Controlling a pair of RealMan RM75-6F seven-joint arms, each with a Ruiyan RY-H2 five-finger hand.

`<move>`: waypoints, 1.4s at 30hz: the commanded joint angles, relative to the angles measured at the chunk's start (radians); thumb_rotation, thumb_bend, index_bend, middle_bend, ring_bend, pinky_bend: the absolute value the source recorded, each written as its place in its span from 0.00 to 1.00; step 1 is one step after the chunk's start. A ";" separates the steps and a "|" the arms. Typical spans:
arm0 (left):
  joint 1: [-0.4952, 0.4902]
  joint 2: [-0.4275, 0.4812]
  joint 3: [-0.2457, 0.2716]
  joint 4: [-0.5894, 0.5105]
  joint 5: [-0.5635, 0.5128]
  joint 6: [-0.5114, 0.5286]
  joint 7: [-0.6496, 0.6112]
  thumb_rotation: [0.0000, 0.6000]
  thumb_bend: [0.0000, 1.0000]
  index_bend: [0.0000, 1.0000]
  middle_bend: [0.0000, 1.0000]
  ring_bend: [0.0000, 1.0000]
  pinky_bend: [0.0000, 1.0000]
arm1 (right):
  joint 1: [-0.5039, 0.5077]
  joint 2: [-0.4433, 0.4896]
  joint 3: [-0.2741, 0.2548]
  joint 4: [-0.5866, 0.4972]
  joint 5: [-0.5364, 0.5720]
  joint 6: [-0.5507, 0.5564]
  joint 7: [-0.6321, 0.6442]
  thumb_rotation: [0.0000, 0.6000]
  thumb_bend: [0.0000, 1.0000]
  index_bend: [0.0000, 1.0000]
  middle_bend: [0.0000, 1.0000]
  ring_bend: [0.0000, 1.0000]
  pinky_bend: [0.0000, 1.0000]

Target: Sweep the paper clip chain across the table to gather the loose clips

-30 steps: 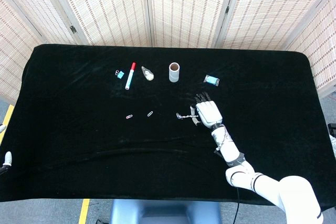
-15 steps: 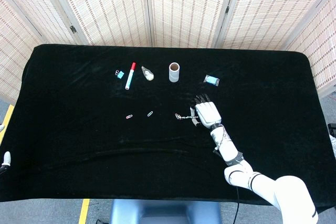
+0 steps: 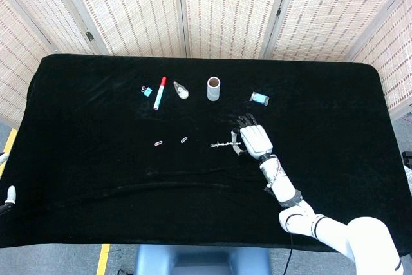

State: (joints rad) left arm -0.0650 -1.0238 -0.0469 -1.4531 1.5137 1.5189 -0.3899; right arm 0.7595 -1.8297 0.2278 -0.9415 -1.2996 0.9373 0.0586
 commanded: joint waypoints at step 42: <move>0.027 0.005 -0.004 0.015 0.002 0.039 -0.041 1.00 0.60 0.00 0.11 0.11 0.07 | 0.036 -0.085 -0.092 -0.046 -0.129 -0.043 0.173 1.00 0.41 0.68 0.20 0.11 0.00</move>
State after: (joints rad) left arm -0.0378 -1.0189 -0.0508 -1.4382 1.5157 1.5584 -0.4310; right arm 0.7976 -1.9179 0.1348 -0.9829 -1.4214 0.8867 0.2043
